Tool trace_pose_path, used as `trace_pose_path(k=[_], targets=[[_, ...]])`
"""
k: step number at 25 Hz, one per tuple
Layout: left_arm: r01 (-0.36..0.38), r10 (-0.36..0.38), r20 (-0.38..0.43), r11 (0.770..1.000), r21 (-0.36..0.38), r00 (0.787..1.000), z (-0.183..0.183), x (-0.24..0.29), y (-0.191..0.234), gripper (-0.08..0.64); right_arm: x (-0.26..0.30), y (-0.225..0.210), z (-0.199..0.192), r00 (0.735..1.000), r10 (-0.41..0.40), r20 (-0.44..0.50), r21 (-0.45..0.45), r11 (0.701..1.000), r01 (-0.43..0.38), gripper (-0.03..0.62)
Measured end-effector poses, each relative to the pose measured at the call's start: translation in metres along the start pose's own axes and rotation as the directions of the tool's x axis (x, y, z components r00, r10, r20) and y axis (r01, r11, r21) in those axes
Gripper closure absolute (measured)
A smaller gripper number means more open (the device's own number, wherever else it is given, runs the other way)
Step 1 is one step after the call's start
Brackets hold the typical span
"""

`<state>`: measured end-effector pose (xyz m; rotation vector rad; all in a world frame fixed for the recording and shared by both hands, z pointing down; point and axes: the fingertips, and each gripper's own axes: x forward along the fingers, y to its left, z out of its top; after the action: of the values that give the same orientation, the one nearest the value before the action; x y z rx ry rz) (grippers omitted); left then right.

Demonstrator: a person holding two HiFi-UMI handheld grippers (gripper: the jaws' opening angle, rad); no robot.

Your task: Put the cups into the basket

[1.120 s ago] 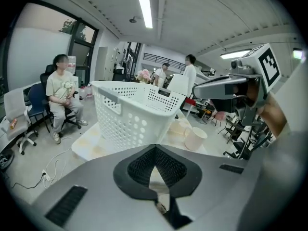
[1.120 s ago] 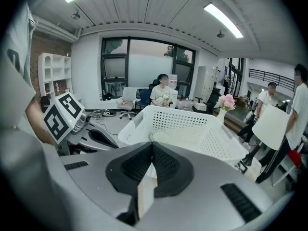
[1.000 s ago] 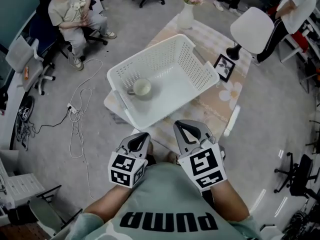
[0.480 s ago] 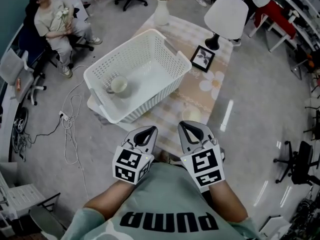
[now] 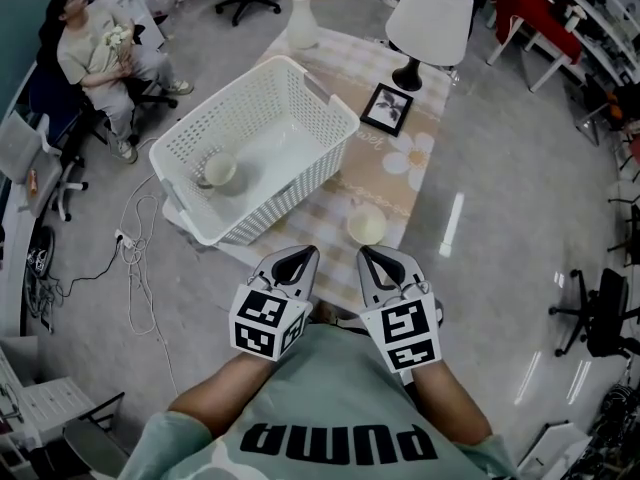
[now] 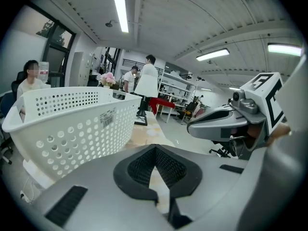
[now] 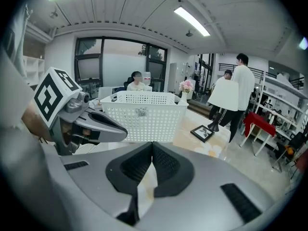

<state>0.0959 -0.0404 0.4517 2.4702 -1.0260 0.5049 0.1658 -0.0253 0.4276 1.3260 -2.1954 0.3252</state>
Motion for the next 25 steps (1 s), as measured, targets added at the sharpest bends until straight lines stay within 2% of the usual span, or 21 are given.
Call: trace_pose_path(k=[8, 22, 24, 25], targets=[[-0.018, 0.018, -0.011, 1.000, 0.002, 1.000, -0.003, 0.003, -0.002, 0.557, 0.006, -0.003, -0.012, 1.000, 0.005, -0.009, 0.017, 1.000, -0.005, 0.577], [-0.068, 0.068, -0.013, 0.998, 0.003, 0.998, 0.000, 0.013, 0.015, 0.555, 0.018, -0.015, -0.011, 1.000, -0.001, -0.002, 0.014, 1.000, 0.001, 0.572], [-0.073, 0.073, -0.012, 0.997, 0.009, 0.997, 0.002, 0.017, 0.019, 0.555, 0.023, -0.018, -0.012, 1.000, 0.001, -0.010, 0.015, 1.000, -0.001, 0.547], [-0.074, 0.074, -0.014, 0.997, 0.012, 0.997, 0.002, 0.019, 0.020, 0.555, 0.026, -0.019, -0.013, 1.000, 0.004, -0.018, 0.017, 1.000, -0.004, 0.500]])
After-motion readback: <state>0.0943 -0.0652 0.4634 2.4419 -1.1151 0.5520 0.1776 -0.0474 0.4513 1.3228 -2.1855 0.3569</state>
